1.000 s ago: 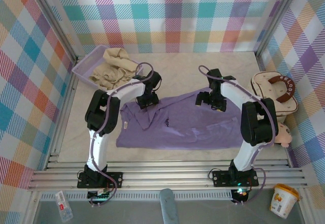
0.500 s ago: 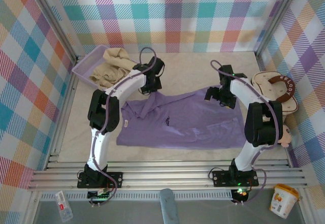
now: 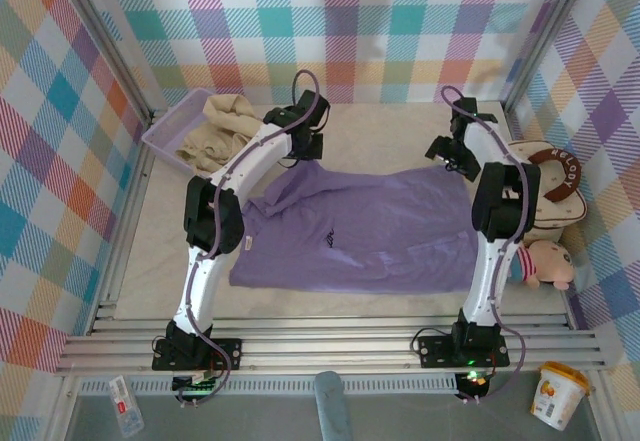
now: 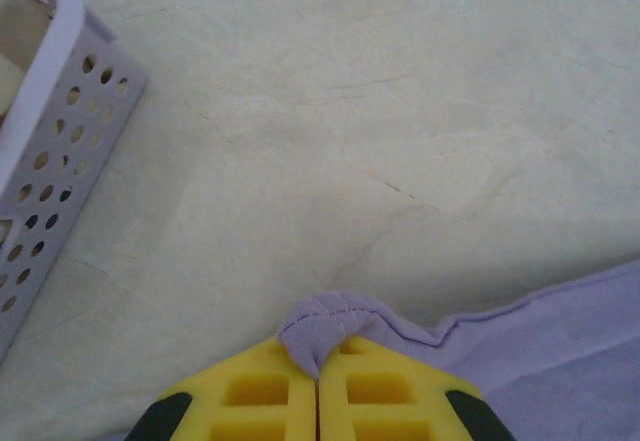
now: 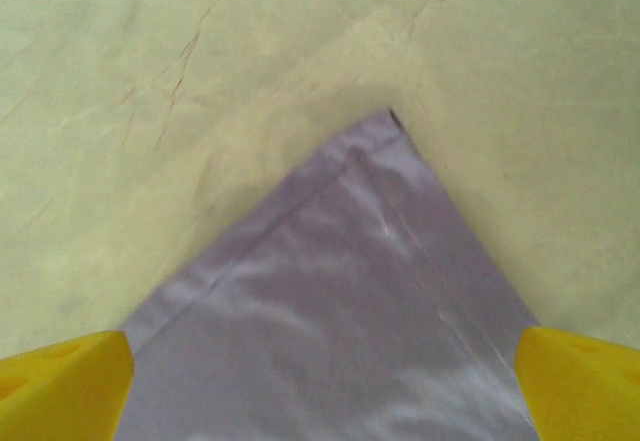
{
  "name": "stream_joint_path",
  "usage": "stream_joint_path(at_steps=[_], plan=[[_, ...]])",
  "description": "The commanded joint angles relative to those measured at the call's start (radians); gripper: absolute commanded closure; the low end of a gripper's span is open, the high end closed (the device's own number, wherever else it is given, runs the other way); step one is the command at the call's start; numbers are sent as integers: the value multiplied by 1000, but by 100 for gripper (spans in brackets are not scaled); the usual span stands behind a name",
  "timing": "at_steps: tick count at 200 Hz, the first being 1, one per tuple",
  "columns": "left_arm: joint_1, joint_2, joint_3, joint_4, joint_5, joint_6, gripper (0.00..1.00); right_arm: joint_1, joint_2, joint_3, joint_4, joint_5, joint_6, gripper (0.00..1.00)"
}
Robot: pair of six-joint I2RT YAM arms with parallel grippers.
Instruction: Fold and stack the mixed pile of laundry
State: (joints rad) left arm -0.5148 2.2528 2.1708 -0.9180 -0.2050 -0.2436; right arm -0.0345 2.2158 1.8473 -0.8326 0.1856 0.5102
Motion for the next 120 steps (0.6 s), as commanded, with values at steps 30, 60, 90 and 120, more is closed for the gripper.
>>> stream_joint_path(at_steps=[30, 60, 90, 120], plan=[[-7, 3, 21, -53, 80, 43, 93, -19, 204, 257, -113, 45, 69, 6], [-7, 10, 17, -67, 72, 36, 93, -23, 292, 382, -176, 30, 68, 16], [-7, 16, 14, -64, 43, 33, 95, -23, 308, 417, -203, 32, 72, 48], [0, 41, 51, -62, -31, 78, 96, -24, 271, 394, -195, 40, 42, 82]])
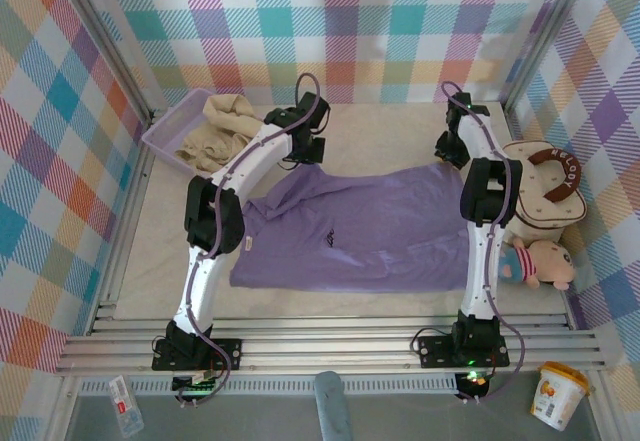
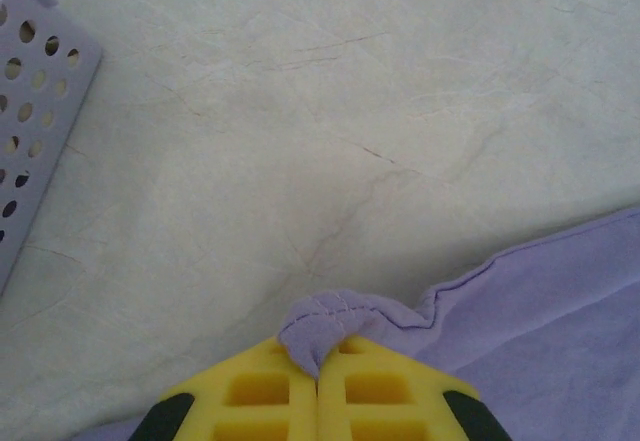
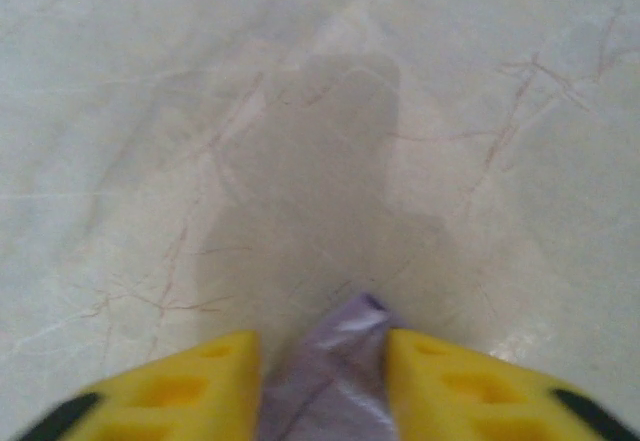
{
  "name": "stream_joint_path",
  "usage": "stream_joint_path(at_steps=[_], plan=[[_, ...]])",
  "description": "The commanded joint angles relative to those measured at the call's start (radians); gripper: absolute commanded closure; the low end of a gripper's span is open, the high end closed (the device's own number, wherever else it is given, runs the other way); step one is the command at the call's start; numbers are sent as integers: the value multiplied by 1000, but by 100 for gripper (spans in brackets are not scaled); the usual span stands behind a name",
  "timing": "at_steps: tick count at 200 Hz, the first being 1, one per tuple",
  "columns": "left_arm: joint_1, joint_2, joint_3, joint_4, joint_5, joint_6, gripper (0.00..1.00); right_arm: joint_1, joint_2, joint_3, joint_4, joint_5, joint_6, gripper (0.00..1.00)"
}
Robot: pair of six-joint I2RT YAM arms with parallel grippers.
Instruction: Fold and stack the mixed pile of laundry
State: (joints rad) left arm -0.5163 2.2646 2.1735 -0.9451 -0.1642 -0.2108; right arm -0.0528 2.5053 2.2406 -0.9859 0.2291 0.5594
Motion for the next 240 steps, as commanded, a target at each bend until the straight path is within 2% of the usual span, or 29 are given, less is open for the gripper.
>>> stream_joint_path(at_steps=[1, 8, 21, 54, 80, 99, 142, 186, 208, 240], plan=[[2, 30, 51, -36, -75, 47, 96, -5, -20, -1, -41, -4, -9, 84], [7, 40, 71, -40, -89, 65, 96, -7, -35, -14, -34, -5, -19, 93], [10, 58, 122, -56, -116, 105, 97, -6, -64, -33, -24, -4, -37, 100], [12, 49, 190, -74, -181, 197, 97, -7, -160, -108, -7, 10, -64, 100], [10, -10, 163, -93, -125, 243, 97, -6, -276, -239, 37, -5, -93, 100], [3, -88, 74, -88, -73, 273, 98, -6, -383, -367, 89, -37, -118, 100], [-25, -306, -175, -57, -94, 304, 98, -7, -635, -646, 153, -98, -123, 100], [-90, -483, -350, -99, -14, 325, 97, -7, -820, -903, 181, -66, -96, 100], [-155, -517, -426, -142, 7, 288, 97, -7, -898, -989, 170, -37, -89, 100], [-242, -565, -561, -156, 0, 167, 95, -20, -1027, -1068, 139, 18, -86, 100]])
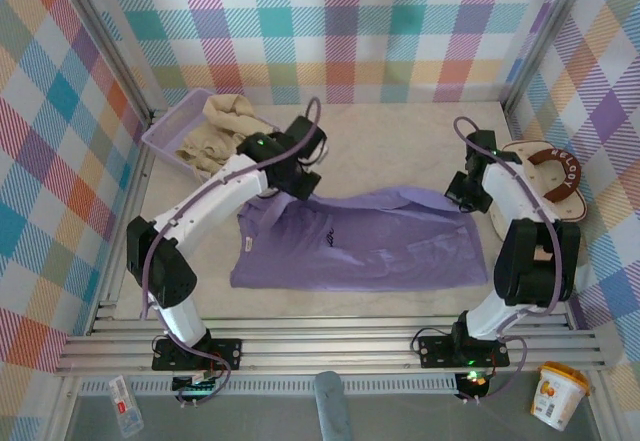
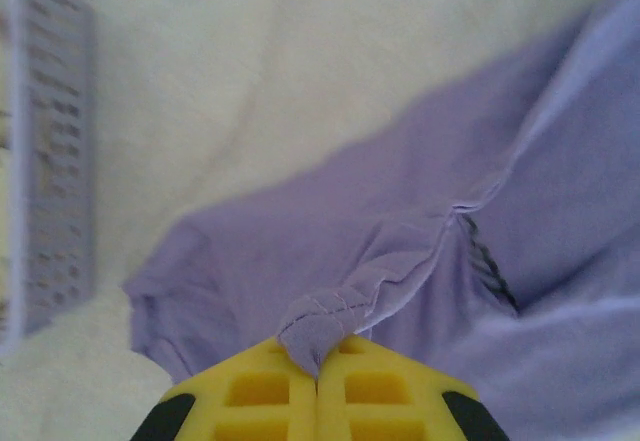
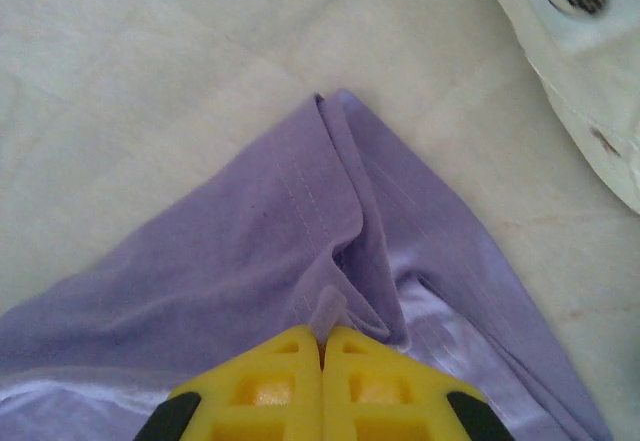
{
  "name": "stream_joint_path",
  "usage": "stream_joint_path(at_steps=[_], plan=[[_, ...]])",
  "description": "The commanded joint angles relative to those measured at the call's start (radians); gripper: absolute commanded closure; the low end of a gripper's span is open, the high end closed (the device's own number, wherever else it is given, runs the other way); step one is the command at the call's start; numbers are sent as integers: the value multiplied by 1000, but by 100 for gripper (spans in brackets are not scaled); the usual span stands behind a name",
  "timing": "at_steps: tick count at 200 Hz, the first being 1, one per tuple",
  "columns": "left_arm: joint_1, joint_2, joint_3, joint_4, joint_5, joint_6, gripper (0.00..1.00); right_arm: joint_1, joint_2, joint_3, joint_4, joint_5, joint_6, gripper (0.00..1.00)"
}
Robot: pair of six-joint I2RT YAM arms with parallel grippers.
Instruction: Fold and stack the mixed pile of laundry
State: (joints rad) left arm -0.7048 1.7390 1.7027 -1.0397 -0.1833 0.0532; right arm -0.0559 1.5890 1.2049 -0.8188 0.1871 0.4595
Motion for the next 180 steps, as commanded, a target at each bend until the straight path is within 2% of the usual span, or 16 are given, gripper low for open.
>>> stream_joint_path(at_steps=[1, 36, 54, 61, 70, 84, 88, 92, 94, 102, 120, 151, 180], plan=[[-56, -41, -94, -62, 20, -102, 95, -18, -115, -34, -30, 61, 14, 100], [-108, -71, -160, -72, 64, -186, 88, -52, -222, -102, -52, 110, -10, 100], [-131, -73, -165, -86, 116, -194, 84, -57, -260, -132, -54, 71, -9, 99], [-137, -73, -168, -91, 131, -198, 72, -57, -279, -150, -54, 43, -5, 91], [-138, -75, -170, -96, 129, -216, 47, -56, -305, -180, -54, 21, 0, 75], [-136, -87, -162, -92, 76, -253, 17, -57, -343, -216, -46, 38, 2, 70], [-134, -93, -160, -87, 60, -262, 7, -56, -357, -225, -39, 56, 0, 63], [-127, -99, -156, -78, 47, -268, 3, -57, -364, -231, -34, 68, -2, 56], [-124, -102, -155, -72, 40, -273, 1, -57, -369, -233, -31, 80, -4, 48], [-102, -109, -148, -49, 30, -290, 0, -59, -376, -230, -17, 98, -11, 35], [-19, -115, -145, 16, 34, -351, 0, -66, -354, -201, 21, 75, -38, 34], [99, -65, -201, 174, 20, -481, 3, -67, -172, -110, 63, -3, -40, 38], [166, 16, -221, 162, -29, -589, 11, -66, -37, -74, 107, -116, -18, 50]])
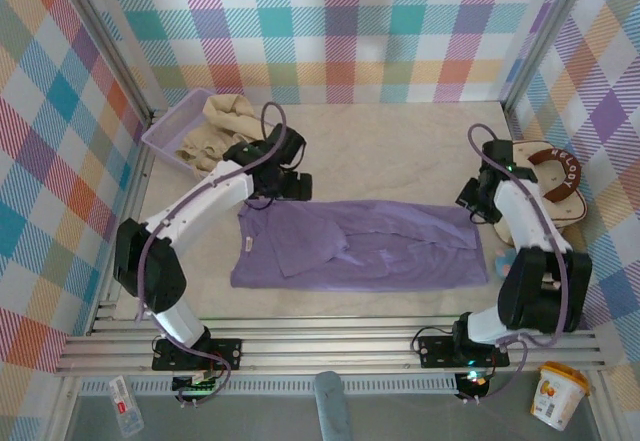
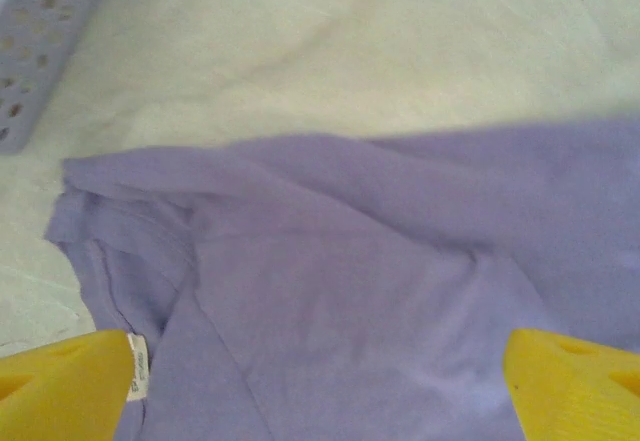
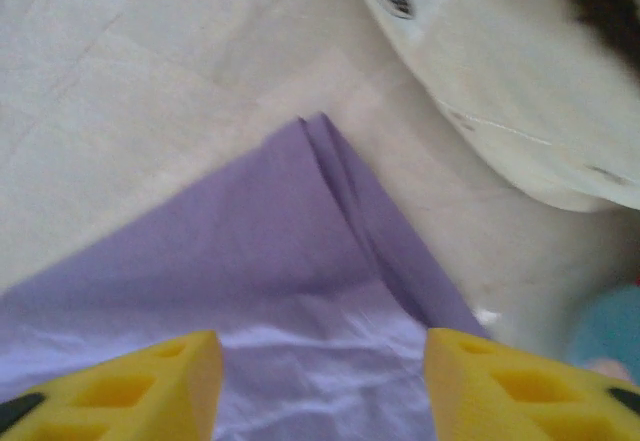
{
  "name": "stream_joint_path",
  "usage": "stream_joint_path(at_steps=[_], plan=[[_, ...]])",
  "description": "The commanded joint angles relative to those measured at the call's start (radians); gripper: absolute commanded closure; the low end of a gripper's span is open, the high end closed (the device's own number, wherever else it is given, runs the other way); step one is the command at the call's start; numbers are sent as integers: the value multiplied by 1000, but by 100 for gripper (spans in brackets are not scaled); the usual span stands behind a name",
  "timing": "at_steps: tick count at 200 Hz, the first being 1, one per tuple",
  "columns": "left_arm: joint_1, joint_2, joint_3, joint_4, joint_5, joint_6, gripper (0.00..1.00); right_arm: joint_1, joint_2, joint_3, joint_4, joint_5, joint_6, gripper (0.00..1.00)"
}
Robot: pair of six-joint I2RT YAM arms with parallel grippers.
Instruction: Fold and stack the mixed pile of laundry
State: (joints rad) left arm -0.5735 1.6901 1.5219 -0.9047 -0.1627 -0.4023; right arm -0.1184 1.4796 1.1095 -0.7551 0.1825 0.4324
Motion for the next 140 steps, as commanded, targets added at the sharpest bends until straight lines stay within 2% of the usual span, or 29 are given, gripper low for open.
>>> stream_joint_path(at_steps=[1, 27, 51, 97, 140], plan=[[37, 66, -42, 27, -49, -136, 11, -3, 74, 22, 46, -116, 10, 50], [98, 67, -129, 61, -22, -205, 23, 16, 143, 25, 69, -158, 27, 53], [146, 50, -235, 195, 32, -265, 33, 48, 188, 26, 63, -151, 32, 54], [178, 75, -330, 364, -15, -337, 39, 51, 203, 3, 69, -140, 33, 54], [228, 135, -351, 515, -52, -349, 40, 50, 233, 7, 65, -128, 21, 55]])
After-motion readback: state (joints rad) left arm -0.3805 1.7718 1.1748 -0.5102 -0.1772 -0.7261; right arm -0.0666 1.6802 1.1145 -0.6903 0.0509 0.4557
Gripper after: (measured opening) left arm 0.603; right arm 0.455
